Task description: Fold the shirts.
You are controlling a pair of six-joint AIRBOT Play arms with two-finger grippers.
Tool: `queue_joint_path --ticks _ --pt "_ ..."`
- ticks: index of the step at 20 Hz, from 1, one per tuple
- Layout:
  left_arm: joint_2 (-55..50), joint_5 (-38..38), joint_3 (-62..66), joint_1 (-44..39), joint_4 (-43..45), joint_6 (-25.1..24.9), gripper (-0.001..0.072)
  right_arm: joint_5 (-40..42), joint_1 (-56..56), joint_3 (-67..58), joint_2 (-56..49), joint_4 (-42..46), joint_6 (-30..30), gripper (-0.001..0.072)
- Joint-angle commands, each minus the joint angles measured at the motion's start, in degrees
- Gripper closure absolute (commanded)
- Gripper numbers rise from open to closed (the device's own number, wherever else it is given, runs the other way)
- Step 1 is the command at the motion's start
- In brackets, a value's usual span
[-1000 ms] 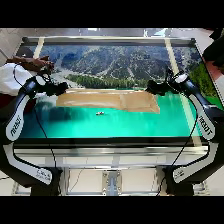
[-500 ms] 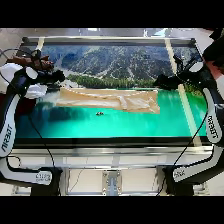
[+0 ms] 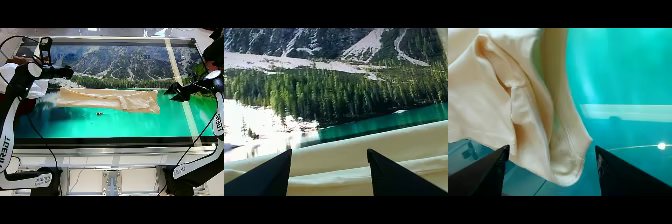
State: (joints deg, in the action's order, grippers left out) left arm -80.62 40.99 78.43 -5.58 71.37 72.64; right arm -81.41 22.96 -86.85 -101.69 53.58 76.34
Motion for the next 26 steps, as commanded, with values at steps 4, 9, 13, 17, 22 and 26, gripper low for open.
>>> queue_joint_path --ticks 4,9,13,17,22,26 --pt "0.3 -1.6 0.0 -3.7 0.1 -2.6 0.0166 1.8 -0.3 0.3 -9.7 -9.2 -6.4 0.0085" --pt "0.1 -1.5 0.0 -3.9 0.1 -2.6 0.0166 3.0 -5.7 0.3 -12.1 -10.1 -7.1 0.0087" --pt "-1.4 -1.3 0.0 -4.3 -0.1 -2.6 0.0167 1.9 -11.5 0.3 -12.0 -14.0 -8.5 0.0111" --pt "-5.5 -0.6 0.0 -6.8 -0.1 -2.6 0.0703 -5.6 -14.1 0.3 -10.0 -20.1 -10.4 0.0698" --pt "-13.1 0.2 0.0 -13.6 -0.3 -2.6 0.0697 -8.0 -14.1 0.3 -0.4 -21.2 -9.1 0.0699" --pt "-19.1 0.5 0.0 -21.0 -5.0 -2.6 0.0697 -10.7 -14.1 0.3 7.8 -19.1 -5.8 0.0699"
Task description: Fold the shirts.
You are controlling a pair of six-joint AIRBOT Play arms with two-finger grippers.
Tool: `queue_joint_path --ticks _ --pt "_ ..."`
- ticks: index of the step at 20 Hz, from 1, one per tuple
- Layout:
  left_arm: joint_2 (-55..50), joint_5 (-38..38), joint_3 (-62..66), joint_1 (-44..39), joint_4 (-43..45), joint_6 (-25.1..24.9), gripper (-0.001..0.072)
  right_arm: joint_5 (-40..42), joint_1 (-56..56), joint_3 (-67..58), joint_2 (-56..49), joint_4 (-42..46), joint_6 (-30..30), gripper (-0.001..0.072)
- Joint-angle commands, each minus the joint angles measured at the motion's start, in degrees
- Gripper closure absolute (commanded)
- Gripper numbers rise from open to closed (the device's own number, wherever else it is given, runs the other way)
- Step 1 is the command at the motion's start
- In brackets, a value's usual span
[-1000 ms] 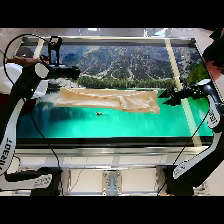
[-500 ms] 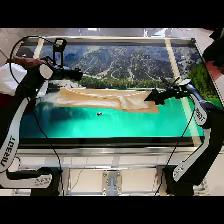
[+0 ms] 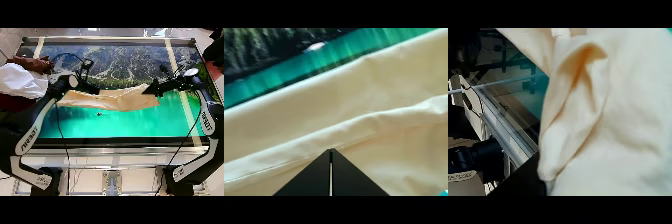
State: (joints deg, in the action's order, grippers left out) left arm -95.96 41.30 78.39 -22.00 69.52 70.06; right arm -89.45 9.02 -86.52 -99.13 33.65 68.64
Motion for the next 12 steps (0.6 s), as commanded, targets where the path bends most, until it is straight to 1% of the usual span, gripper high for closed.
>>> queue_joint_path --ticks 1,4,6,7,9,10,12 --pt "-4.5 -0.1 0.0 -6.6 -3.6 -0.1 0.0697 -3.8 -0.1 0.0 7.1 2.0 2.9 0.0699" --pt "-5.0 -1.7 0.0 -11.3 -4.4 0.0 0.0697 -8.1 -0.1 -1.2 11.6 5.9 5.4 0.0699" --pt "-5.0 -3.4 0.0 -13.4 -8.1 0.0 0.0697 -10.7 -0.1 -3.8 13.2 8.1 6.9 0.0699" --pt "-5.0 -4.3 0.0 -14.1 -10.1 -0.1 0.0697 -10.7 -0.1 -5.4 13.7 8.7 7.6 0.0699" --pt "-4.9 -5.2 0.2 -15.0 -15.4 -0.1 0.0697 -11.2 -0.2 -9.3 14.0 8.6 9.4 0.0699" --pt "-4.3 -5.2 0.4 -14.9 -16.6 -0.7 0.0697 -11.4 -0.2 -11.1 14.0 8.7 10.3 0.0699" --pt "-1.0 -5.2 1.7 -13.2 -15.3 -2.1 0.0697 -11.4 -0.3 -14.0 14.0 8.7 12.5 0.07"
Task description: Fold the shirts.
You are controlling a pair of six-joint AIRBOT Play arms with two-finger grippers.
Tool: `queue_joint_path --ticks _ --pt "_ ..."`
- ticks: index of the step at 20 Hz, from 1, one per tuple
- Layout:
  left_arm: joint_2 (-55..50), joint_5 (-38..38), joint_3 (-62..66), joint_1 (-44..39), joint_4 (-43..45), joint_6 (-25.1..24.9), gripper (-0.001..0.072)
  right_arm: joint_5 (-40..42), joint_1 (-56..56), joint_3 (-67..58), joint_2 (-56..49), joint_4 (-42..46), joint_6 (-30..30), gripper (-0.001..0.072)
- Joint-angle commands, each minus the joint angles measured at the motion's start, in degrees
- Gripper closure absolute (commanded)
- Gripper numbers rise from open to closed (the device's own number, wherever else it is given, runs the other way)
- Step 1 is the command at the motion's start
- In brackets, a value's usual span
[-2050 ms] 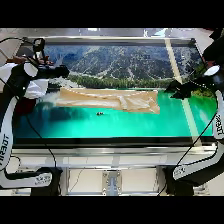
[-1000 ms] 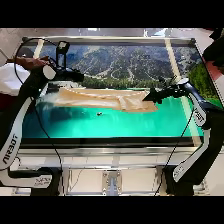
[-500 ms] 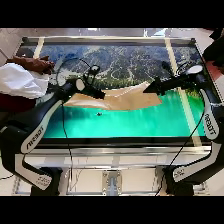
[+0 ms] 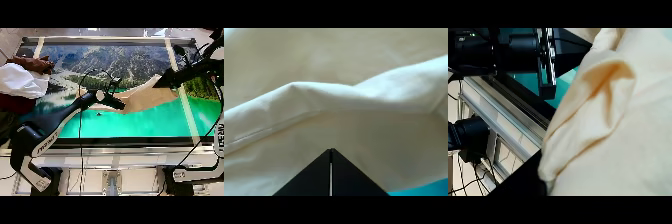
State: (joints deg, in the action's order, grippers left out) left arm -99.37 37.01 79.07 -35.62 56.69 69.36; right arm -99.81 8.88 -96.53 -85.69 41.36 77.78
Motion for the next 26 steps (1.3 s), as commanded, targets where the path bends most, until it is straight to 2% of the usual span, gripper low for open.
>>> queue_joint_path --ticks 1,4,7,10,14,15,16,17,19,21,23,26 --pt "5.3 -1.0 1.3 2.2 -1.6 -1.5 0.0697 -1.0 -0.6 -4.8 0.6 1.4 4.8 0.07" --pt "15.7 -0.7 1.3 9.6 -1.2 -1.4 0.0696 0.8 -5.1 -5.1 0.4 4.7 7.5 0.07" --pt "25.9 0.4 1.3 16.9 -1.2 -1.5 0.0696 8.7 -13.9 -5.1 -0.6 8.3 10.2 0.07" --pt "34.0 3.7 1.3 23.1 -1.2 -1.5 0.0696 22.7 -24.5 -5.1 -3.9 10.1 13.2 0.0701" --pt "40.6 10.0 1.3 28.7 -1.2 -1.5 0.0696 49.3 -37.5 -5.1 -11.3 8.2 16.3 0.0698" --pt "41.7 11.6 1.3 29.7 -1.2 -1.5 0.0697 55.9 -39.8 -5.2 -12.6 6.0 16.3 0.06" --pt "42.4 12.9 1.3 30.4 -1.2 -1.5 0.0696 61.3 -41.6 -5.2 -13.3 4.1 16.2 0.0321" --pt "43.1 14.1 1.3 31.0 -1.1 -1.5 0.0696 64.5 -43.2 -5.6 -13.6 3.7 16.2 0.0177" --pt "43.6 15.2 1.3 31.5 0.4 -1.4 0.0696 63.7 -43.9 -7.5 -13.6 4.6 15.8 0.0181" --pt "43.6 15.2 1.3 31.4 1.6 -1.4 0.0696 57.9 -42.4 -10.6 -13.6 7.0 15.8 0.0187" --pt "43.6 15.2 1.3 31.4 1.6 -1.4 0.0696 47.1 -39.2 -14.5 -13.6 12.3 15.6 0.0187" --pt "43.6 15.3 1.3 31.4 1.6 -1.4 0.0696 26.6 -32.7 -18.8 -13.6 28.0 15.6 0.0188"
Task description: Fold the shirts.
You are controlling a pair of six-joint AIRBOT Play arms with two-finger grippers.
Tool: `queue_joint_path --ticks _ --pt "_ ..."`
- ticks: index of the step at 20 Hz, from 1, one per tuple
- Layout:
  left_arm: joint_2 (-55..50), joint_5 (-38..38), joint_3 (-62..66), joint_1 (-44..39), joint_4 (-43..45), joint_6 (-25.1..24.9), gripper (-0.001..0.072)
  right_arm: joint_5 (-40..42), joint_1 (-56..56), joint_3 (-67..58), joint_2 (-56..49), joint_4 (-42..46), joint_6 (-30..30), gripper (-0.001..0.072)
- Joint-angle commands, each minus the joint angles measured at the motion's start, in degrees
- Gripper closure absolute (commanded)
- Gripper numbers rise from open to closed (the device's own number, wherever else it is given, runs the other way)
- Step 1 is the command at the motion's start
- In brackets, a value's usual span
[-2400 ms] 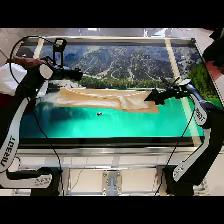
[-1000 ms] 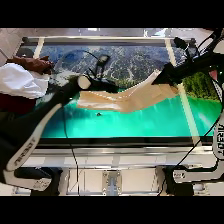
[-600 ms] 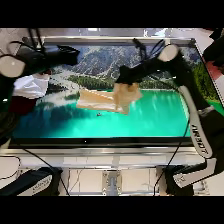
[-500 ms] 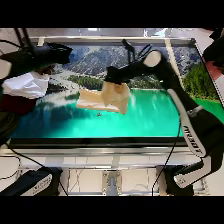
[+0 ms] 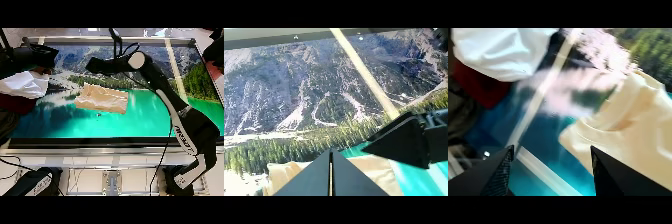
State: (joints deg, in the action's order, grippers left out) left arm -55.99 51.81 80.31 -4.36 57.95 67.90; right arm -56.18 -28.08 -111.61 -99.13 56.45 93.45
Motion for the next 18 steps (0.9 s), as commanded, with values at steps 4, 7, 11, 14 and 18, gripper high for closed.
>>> queue_joint_path --ticks 4,7,11,14,18 --pt "-0.3 0.5 0.0 0.2 0.4 0.0 0.0696 -30.9 14.0 3.8 -0.2 29.1 -0.1 0.0198" --pt "-1.7 0.6 0.0 0.2 0.4 0.2 0.0696 -22.8 20.2 16.6 -0.2 19.8 0.0 0.0307" --pt "-3.6 2.8 0.0 0.2 0.3 0.2 0.0696 -5.7 23.4 33.4 -1.0 -8.7 -7.7 0.0195" --pt "-3.9 4.4 0.0 0.2 0.3 0.2 0.0696 -6.2 23.0 36.7 -5.3 -22.2 -14.6 0.0152" --pt "-3.9 4.6 0.0 0.2 0.3 0.2 0.0696 -2.3 18.8 36.6 -8.8 -29.9 -18.4 0.0156"
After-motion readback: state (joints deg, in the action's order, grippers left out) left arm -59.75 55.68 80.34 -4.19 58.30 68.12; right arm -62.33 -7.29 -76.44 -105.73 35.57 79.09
